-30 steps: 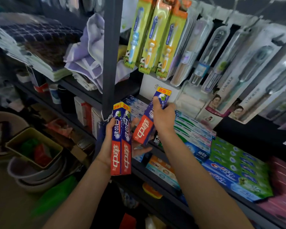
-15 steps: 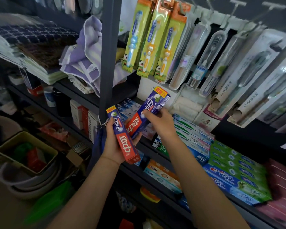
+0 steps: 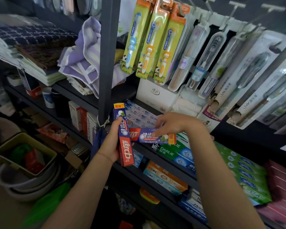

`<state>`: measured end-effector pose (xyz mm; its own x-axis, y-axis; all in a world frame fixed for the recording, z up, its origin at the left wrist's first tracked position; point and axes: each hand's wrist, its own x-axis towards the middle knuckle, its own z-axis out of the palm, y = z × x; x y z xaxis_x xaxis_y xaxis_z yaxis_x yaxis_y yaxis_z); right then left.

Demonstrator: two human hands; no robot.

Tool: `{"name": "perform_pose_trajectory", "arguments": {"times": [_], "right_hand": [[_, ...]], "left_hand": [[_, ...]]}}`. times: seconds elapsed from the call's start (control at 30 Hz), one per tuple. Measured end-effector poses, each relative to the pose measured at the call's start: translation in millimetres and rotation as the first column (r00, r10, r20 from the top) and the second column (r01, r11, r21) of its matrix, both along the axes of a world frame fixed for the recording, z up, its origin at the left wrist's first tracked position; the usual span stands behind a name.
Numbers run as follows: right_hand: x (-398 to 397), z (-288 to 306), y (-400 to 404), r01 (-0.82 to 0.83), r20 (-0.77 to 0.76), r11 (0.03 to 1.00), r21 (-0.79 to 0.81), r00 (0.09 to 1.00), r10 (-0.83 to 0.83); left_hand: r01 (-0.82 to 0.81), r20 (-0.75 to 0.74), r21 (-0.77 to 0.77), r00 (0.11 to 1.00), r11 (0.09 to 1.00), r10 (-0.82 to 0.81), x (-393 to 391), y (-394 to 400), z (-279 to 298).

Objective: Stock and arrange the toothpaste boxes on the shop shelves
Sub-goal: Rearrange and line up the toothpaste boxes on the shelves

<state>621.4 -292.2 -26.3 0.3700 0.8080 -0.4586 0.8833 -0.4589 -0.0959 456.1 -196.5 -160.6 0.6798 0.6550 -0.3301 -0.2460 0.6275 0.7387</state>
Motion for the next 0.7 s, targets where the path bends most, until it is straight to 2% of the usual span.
{"name": "perform_pose_trajectory", "arguments": {"times": [0.1, 0.23, 0.33, 0.47, 0.57, 0.7], "right_hand": [[-15.8, -10.7, 14.8, -0.041, 0.083, 0.998, -0.045, 0.996, 0.044], [-15.5, -15.9, 23.0, -0.020, 0.177, 0.986, 0.164, 0.984, -0.010], [-8.1, -22.7, 33.7, 0.023, 0.271, 0.944, 0.329, 0.955, -0.117], [6.7, -38.1, 67.1, 0.086, 0.256, 0.863, 0.498, 0.936, -0.241], [17.7, -50.8, 94.0, 0.145, 0.211, 0.847, 0.512, 0.934, -0.287], [32.6, -74.1, 114.5, 0.172, 0.211, 0.843, 0.510, 0.925, -0.317]], "left_hand": [[0.020, -0.020, 0.082, 1.000, 0.996, -0.018, 6.0, -3.7, 7.6], [-0.071, -0.030, 0.099, 0.997, 0.993, 0.074, 7.6, 2.2, 4.5], [-0.172, -0.069, 0.085, 0.982, 0.981, 0.178, 9.8, 5.4, -3.1], [-0.119, -0.143, -0.030, 0.983, 0.992, 0.114, 15.2, 7.2, -10.7], [-0.071, -0.248, -0.043, 0.967, 0.997, 0.058, 21.0, 10.3, -16.1], [-0.060, -0.290, -0.016, 0.956, 0.998, 0.052, 23.8, 16.1, -16.7]]}}
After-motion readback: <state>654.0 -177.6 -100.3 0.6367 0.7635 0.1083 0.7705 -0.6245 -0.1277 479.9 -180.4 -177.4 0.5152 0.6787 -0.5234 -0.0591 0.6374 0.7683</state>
